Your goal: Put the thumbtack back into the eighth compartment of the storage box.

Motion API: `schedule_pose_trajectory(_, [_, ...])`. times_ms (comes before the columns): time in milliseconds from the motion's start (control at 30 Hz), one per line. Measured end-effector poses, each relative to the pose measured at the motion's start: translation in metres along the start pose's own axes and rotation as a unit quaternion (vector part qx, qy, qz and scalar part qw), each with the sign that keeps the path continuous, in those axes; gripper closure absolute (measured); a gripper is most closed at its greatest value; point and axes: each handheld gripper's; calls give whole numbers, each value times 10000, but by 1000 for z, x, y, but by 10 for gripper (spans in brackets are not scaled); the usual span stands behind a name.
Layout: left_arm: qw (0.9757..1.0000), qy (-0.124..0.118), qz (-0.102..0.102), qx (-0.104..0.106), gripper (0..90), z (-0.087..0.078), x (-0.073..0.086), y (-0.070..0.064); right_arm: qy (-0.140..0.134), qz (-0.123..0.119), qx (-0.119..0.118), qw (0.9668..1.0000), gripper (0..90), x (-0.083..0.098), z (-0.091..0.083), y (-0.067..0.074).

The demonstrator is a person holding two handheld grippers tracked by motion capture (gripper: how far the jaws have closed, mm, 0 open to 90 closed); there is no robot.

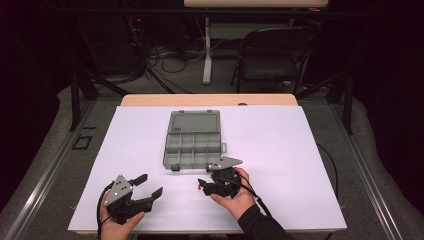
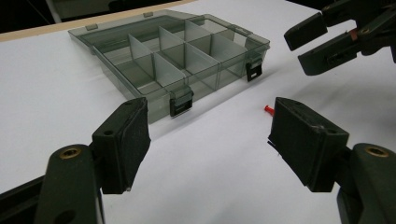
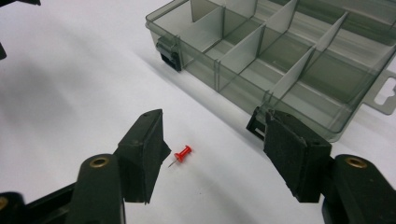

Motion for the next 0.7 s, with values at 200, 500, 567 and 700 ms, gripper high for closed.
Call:
schedule_pose_trajectory(200, [10000,8,11,1,280,0,0,0,80,-7,-65,9999,413,4,8,7])
schedule_pose_trajectory(500, [10000,14,16,3,281,0,0,0,212,-62,-69,9997,491,7,21,16])
schedule_pose_trajectory(567, [10000,16,10,4,281,0,0,0,241,-74,-63,9997,514,8,25,17])
schedule_pose_trajectory(700, [10000,14,8,3,281,0,0,0,325,-68,-47,9994,550,8,30,18])
Point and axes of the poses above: each handheld gripper's, and its own axes: z roughly forward along the jaws, x roughly out of its underside, y roughly to its left, and after that the axes turned 8 degrees about y, right-handed
